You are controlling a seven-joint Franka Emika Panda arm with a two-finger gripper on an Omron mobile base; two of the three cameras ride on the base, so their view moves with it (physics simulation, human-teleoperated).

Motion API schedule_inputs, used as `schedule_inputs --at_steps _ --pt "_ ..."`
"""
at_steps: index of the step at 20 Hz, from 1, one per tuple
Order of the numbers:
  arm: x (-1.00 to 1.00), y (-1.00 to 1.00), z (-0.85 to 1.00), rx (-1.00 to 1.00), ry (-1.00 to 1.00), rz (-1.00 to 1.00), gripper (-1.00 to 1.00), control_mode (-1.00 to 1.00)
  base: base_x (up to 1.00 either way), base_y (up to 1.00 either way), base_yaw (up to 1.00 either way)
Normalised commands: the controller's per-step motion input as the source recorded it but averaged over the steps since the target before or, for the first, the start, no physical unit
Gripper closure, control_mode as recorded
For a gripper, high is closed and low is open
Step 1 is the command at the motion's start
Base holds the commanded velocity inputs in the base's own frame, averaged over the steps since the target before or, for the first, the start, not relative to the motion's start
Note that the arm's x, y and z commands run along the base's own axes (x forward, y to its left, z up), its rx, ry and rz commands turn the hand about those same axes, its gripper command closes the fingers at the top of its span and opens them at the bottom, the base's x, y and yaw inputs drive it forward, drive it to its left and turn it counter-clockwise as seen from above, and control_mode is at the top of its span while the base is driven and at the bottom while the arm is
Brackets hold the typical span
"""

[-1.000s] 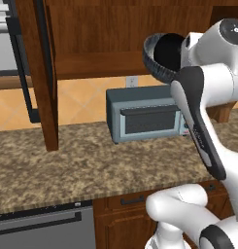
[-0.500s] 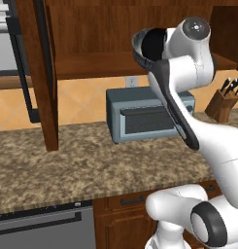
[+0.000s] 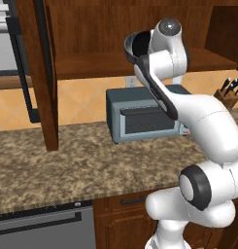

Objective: Pick up the bowls on the counter and stack them on top of one another in the open cabinet. Place the smaller bowl on top of the larger bowl.

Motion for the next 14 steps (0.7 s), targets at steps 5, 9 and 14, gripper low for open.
schedule_inputs --at_steps 5,9,14 --pt "1.0 0.0 -0.14 -0.05 0.05 0.0 1.0 -1.0 0.0 0.0 0.0" --pt "0.99 0.0 -0.03 -0.03 0.02 0.0 1.0 -1.0 0.0 0.0 0.0" --pt "0.31 0.0 0.0 -0.02 0.0 0.0 -1.0 -1.0 0.0 0.0 0.0"
